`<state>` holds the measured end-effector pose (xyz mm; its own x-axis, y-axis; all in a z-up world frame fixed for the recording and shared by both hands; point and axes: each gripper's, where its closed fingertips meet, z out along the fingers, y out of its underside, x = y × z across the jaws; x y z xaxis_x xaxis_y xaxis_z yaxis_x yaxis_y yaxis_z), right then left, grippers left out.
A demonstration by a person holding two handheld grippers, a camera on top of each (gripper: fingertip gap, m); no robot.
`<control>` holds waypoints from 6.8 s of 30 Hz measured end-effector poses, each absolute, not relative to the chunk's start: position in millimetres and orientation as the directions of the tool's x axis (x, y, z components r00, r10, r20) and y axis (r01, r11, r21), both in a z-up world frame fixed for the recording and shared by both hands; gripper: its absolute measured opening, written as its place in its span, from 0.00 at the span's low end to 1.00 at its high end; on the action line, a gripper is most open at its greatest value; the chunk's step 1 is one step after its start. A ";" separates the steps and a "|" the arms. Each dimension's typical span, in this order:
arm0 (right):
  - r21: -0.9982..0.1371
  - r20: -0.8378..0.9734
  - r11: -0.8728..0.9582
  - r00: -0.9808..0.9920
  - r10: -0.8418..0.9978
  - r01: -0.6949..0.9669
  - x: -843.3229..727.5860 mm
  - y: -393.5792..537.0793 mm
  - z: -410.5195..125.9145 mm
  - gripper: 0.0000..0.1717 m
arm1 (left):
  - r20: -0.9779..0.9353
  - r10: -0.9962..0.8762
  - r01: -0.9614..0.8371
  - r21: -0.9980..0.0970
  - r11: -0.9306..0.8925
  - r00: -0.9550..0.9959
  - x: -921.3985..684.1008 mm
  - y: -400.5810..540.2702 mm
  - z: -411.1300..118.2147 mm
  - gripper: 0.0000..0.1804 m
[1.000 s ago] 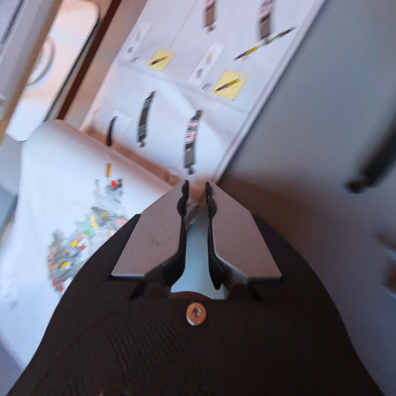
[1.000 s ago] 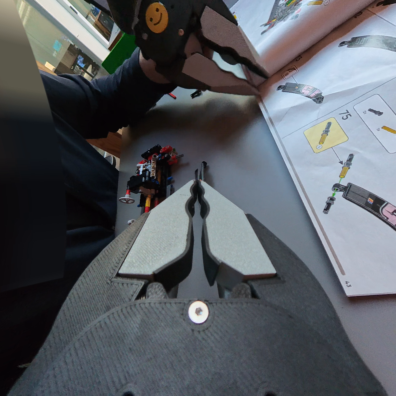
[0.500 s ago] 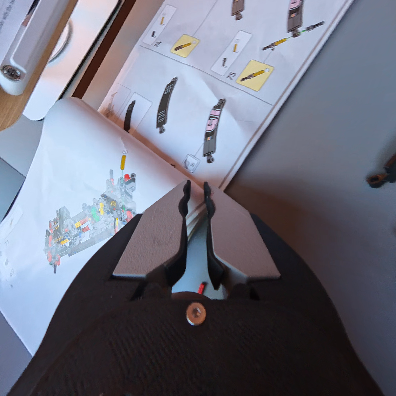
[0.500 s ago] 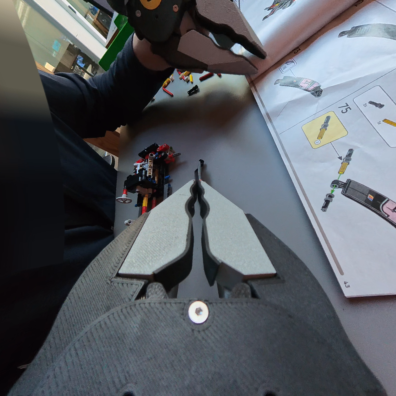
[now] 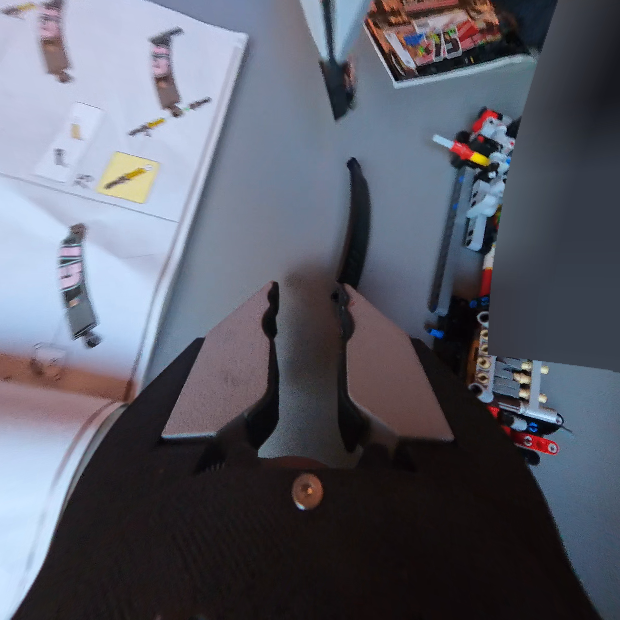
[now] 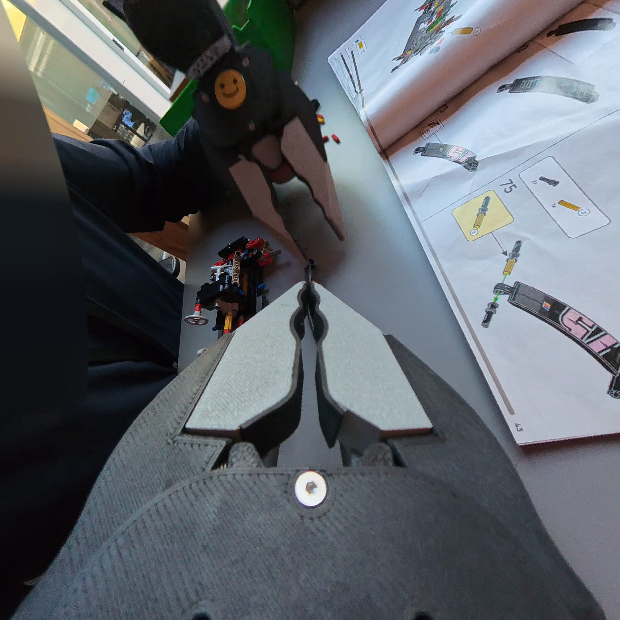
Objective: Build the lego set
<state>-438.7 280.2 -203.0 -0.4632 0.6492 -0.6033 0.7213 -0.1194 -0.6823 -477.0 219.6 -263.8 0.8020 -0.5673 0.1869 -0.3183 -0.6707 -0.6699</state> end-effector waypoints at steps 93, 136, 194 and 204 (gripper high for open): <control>-0.656 -0.624 -0.129 -0.439 0.646 0.743 -438.1 284.0 -213.4 0.00 | 0.186 -0.677 -0.409 -0.674 -0.615 0.712 -487.1 200.2 -269.0 0.30; -0.536 -0.371 0.318 -0.557 0.743 0.782 -452.8 205.4 -246.3 0.00 | 0.232 -0.752 -0.403 -0.727 -0.556 0.617 -463.0 195.5 -268.1 0.25; -0.438 -0.250 0.448 -0.585 0.772 0.779 -459.5 214.4 -256.8 0.00 | 0.292 -0.761 -0.392 -0.719 -0.574 0.579 -458.5 201.0 -267.5 0.20; -0.411 -0.213 0.489 -0.603 0.769 0.769 -463.7 214.8 -257.7 0.00 | 0.289 -0.773 -0.406 -0.718 -0.565 0.565 -456.0 202.0 -267.9 0.19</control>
